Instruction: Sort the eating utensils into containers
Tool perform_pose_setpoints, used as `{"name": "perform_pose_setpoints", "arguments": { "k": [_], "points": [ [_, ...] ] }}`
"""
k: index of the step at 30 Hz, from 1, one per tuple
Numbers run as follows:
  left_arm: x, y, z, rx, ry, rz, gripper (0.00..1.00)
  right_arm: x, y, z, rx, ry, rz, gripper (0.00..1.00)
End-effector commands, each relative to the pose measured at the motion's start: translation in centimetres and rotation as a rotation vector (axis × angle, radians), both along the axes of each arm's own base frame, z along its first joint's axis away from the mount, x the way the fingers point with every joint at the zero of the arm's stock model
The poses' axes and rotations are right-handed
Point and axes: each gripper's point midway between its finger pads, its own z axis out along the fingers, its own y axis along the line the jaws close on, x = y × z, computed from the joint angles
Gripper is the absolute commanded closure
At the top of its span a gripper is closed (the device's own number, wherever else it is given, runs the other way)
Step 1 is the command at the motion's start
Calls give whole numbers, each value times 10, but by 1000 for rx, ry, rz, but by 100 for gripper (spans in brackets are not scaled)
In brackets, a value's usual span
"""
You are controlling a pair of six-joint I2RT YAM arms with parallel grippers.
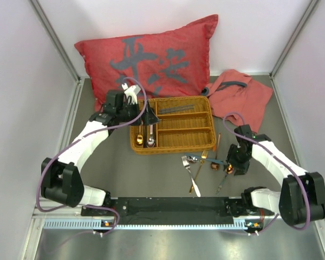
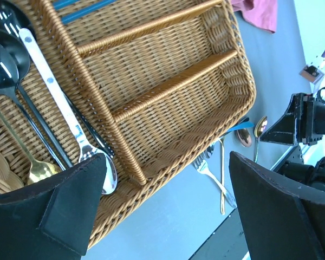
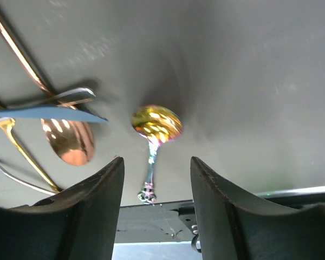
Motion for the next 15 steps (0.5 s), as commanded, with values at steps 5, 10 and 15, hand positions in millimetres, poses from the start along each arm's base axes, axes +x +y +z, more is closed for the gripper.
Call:
{"name": "perform_pose_setpoints", "arguments": {
  "k": [5,10,15],
  "points": [
    [-9,-6,11,-49,-58,-45,2,-3,-5,-5,-34,-38,-62,47],
    [-12,-7,14,-59,-68,-48,2,5,-2,-17,-37,-28,-63,47],
    [-13,-6,16,-60,-71,-44,2,23,3,-23,-24,-54,-61,47]
  ]
}}
